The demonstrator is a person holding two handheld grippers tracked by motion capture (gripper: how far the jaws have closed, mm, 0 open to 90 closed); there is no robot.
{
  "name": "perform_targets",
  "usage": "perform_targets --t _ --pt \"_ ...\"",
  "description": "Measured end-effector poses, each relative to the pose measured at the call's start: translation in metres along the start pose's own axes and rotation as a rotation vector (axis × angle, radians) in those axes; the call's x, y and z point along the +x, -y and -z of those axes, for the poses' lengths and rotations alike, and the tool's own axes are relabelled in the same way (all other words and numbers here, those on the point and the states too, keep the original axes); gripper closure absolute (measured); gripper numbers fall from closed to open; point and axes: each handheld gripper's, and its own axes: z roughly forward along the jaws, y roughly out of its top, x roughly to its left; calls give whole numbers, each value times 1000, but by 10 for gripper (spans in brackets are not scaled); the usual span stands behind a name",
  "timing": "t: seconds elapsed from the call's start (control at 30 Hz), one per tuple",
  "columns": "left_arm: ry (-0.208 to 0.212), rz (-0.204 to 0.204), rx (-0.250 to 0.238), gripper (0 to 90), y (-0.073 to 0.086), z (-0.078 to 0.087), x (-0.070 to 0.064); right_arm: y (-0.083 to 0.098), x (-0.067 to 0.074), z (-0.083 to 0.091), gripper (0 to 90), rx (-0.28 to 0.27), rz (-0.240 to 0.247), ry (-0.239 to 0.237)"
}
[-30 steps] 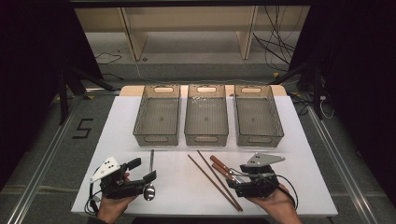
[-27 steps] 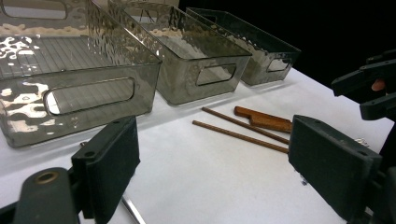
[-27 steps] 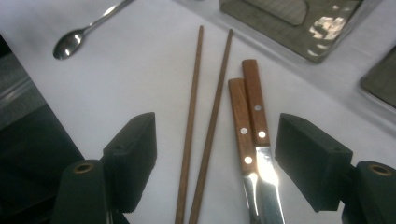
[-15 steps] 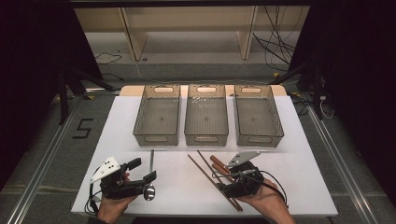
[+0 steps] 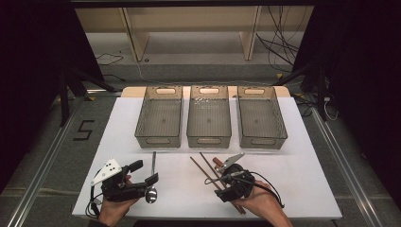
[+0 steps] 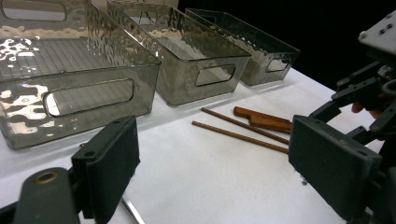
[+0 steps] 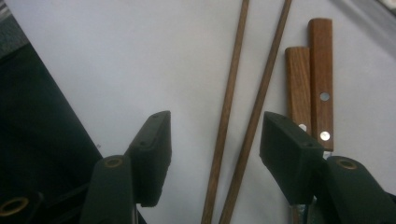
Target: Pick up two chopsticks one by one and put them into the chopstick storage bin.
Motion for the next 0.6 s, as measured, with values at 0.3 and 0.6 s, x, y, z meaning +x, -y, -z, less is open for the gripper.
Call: perform_targets --t 0.3,0.6 --pt "2 -2 -1 162 0 0 0 -4 1 -21 563 127 7 -12" --pt "3 -2 -1 162 0 0 0 -8 0 -30 668 191 9 -9"
